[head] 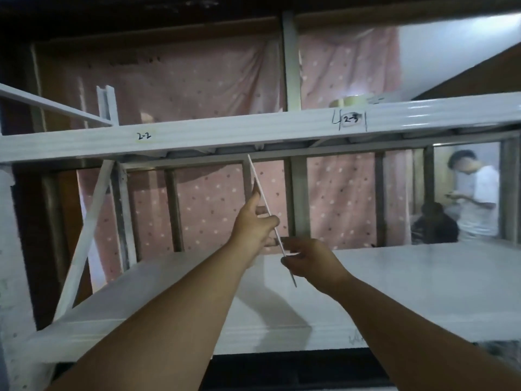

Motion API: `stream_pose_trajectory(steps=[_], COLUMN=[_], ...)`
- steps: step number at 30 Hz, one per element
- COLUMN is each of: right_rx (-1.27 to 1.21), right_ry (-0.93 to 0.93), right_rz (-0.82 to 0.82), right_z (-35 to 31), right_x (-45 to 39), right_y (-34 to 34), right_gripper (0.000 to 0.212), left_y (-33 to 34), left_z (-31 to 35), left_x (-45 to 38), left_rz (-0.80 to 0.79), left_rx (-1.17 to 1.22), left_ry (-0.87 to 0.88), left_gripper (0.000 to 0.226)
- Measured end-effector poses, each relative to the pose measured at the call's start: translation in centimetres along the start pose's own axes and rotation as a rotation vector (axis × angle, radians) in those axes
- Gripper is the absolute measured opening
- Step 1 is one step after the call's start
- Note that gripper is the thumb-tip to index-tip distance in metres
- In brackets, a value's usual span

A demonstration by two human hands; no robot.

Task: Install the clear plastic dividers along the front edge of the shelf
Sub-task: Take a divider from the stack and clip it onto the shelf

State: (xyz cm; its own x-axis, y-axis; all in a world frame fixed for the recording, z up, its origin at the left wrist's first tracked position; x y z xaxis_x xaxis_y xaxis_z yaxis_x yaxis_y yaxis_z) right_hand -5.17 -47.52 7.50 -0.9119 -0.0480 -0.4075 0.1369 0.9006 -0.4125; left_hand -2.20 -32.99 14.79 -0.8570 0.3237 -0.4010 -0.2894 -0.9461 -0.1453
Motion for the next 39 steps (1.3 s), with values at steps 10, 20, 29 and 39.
stream_pose_trajectory(steps=[10,20,29,39], right_rx=[0.08,0.147,0.2,0.159], right_ry=[0.081,0.19,0.299,0.318], right_rz=[0.075,0.183,0.262,0.313], right_z=[1.5,5.1,8.5,11.9], right_x=[8.0,15.5,21.9,25.1], right_y=[-13.8,-27.3,-38.2,-44.8], right_gripper=[0.04,0.028,0.027,0.022], left_y=[15.7,32.0,45.6,54.4], left_z=[2.6,4.7,6.4,6.8], left_x=[-0.8,-0.5,0.4,0.2], left_rz=[-0.137,-0.264,-0.379,-0.44], left_rx=[-0.007,0.003,0.036,-0.012], left_ry=[0.013,0.019,0.036,0.037], left_gripper=[0.091,0.093,0.093,0.1])
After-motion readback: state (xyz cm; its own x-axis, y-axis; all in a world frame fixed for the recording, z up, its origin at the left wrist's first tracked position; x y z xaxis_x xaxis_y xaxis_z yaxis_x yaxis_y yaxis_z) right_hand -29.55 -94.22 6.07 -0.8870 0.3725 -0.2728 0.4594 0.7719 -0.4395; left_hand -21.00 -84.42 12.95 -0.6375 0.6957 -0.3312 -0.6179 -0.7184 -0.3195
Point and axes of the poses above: each hand's wrist, its own x-axis away from the middle knuckle, its own y-axis out of the palm, z = x × y, the point moved 4 cm from there along -x, towards the middle knuckle, and after that the axes turned 8 degrees about -z, right-handed, at the moved point
